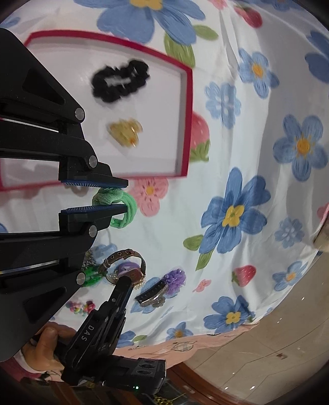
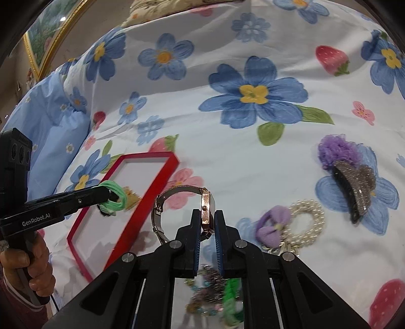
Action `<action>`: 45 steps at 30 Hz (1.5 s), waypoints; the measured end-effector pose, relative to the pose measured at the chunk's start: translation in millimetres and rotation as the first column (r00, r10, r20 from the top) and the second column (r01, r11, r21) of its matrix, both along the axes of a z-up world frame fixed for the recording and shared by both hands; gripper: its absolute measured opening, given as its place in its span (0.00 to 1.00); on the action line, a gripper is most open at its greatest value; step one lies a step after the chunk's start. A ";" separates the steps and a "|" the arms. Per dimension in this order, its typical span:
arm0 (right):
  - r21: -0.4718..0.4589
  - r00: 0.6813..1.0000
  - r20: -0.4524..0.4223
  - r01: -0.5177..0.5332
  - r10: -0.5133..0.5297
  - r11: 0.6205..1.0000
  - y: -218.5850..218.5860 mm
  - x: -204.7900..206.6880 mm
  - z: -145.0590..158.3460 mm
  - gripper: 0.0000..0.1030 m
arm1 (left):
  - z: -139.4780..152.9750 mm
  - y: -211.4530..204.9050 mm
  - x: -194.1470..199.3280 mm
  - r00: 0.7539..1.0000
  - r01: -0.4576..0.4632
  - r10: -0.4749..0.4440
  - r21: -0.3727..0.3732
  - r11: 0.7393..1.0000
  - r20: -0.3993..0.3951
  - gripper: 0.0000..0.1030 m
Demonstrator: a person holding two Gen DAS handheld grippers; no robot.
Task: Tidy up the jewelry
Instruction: 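Grasp the green hair tie with the left tool while the right tool grasps the gold watch, then carry hair tie and watch into the red tray and open both tools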
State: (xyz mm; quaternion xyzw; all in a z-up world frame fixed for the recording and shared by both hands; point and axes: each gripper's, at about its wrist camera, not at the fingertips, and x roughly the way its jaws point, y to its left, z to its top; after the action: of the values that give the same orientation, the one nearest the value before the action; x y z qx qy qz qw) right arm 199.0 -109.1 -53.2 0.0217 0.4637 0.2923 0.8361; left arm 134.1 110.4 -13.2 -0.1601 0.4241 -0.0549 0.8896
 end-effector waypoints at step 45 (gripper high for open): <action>-0.170 0.952 -0.064 -0.306 0.300 0.937 178.0 -37.2 -49.8 0.10 | -82.2 144.9 -32.0 0.956 -0.273 0.262 -0.066 0.960 -0.135 0.11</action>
State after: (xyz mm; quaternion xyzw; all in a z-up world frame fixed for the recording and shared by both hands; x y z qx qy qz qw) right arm 161.8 69.0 -103.0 -0.1192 0.5010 0.3745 0.7710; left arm 102.1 255.2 -95.4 -0.2563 0.4508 0.0584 0.8531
